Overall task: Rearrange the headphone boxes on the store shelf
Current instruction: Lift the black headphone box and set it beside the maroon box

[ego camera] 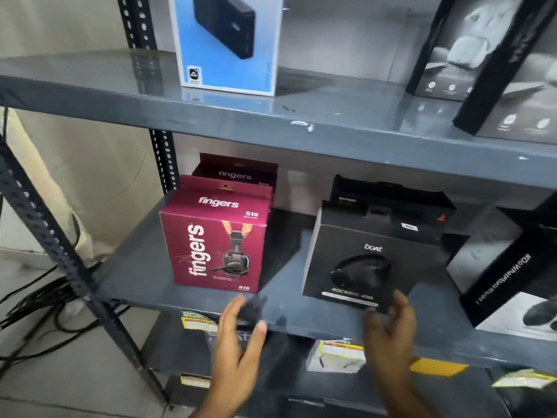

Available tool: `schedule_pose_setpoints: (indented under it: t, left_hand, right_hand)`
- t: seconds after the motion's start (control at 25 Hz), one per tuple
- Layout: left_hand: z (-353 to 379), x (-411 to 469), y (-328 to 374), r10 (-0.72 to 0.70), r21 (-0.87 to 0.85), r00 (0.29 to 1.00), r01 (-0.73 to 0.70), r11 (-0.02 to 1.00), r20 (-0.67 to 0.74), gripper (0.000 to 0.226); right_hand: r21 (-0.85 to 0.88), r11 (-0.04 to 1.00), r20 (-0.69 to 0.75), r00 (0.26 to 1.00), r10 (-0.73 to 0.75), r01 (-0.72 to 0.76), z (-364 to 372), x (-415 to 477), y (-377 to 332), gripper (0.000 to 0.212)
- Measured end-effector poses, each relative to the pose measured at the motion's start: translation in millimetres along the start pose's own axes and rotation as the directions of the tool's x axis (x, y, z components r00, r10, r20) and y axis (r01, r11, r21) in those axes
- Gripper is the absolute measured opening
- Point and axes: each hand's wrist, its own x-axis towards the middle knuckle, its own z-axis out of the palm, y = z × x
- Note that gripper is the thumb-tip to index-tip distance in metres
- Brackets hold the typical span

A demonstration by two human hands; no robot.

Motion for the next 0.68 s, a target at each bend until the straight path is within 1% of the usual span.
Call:
schedule_pose_setpoints:
  t: [0.04, 0.12, 0.16, 0.24, 0.28, 0.36, 0.4, 0.52, 0.56, 0.68]
  left_hand:
    - [18.4, 6.5, 8.6, -0.005, -0.014, 0.999, 0.005, 1.000, 0.045, 0.052]
    - [56.0, 25.7, 33.9, -0.026, -0.067, 0.994, 0.033, 0.997, 0.108, 0.057]
    - [72.0, 37.1, 43.1, -0.062, -0.115, 0.990, 0.077, 0.990, 0.128, 0.057]
    - [100.8, 50.4, 57.0, -0.091, -0.192, 0.978, 0.128, 0.973, 0.188, 0.058]
    - [109.3, 50.3, 57.9, -0.090, -0.216, 0.974, 0.135, 0.967, 0.206, 0.066]
    - [120.3, 50.5, 48.4, -0.107, -0.225, 0.974, 0.152, 0.962, 0.201, 0.085]
    - [123.2, 44.7, 49.9, -0.102, -0.212, 0.978, 0.140, 0.967, 0.182, 0.083]
    - [122.5, 16.2, 56.4, -0.035, -0.221, 0.994, 0.058, 0.973, 0.106, 0.046]
    - [120.3, 4.6, 58.1, -0.032, -0.226, 0.996, 0.051, 0.973, 0.086, 0.040]
    - [102.1, -23.0, 55.0, 0.056, -0.156, 0.998, -0.050, 0.986, 0.039, 0.032]
  right_hand:
    - [-0.010, 1.000, -0.021, 1.000, -0.013, 0.013, -14.1, 15.3, -3.2, 0.062]
    - [0.052, 0.998, -0.003, 0.999, -0.035, 0.035, -36.5, 44.0, -11.1, 0.066]
    - [0.099, 0.994, 0.044, 0.998, -0.039, 0.035, -41.1, 55.1, -13.8, 0.066]
    - [0.143, 0.990, 0.201, 0.979, -0.028, -0.001, -50.4, 70.4, -15.5, 0.063]
    - [0.133, 0.991, 0.292, 0.956, -0.009, -0.031, -54.3, 74.4, -14.5, 0.064]
    - [0.111, 0.992, 0.419, 0.908, 0.012, -0.064, -62.2, 75.0, -11.9, 0.070]
    - [0.106, 0.993, 0.458, 0.889, 0.001, -0.056, -68.3, 74.4, -10.6, 0.072]
    - [0.122, 0.990, 0.529, 0.849, -0.009, -0.065, -85.6, 69.1, -5.8, 0.073]
    - [0.128, 0.989, 0.535, 0.845, -0.011, -0.068, -92.1, 65.7, -3.6, 0.072]
    - [0.182, 0.983, 0.494, 0.866, -0.084, -0.009, -107.4, 57.4, -3.7, 0.066]
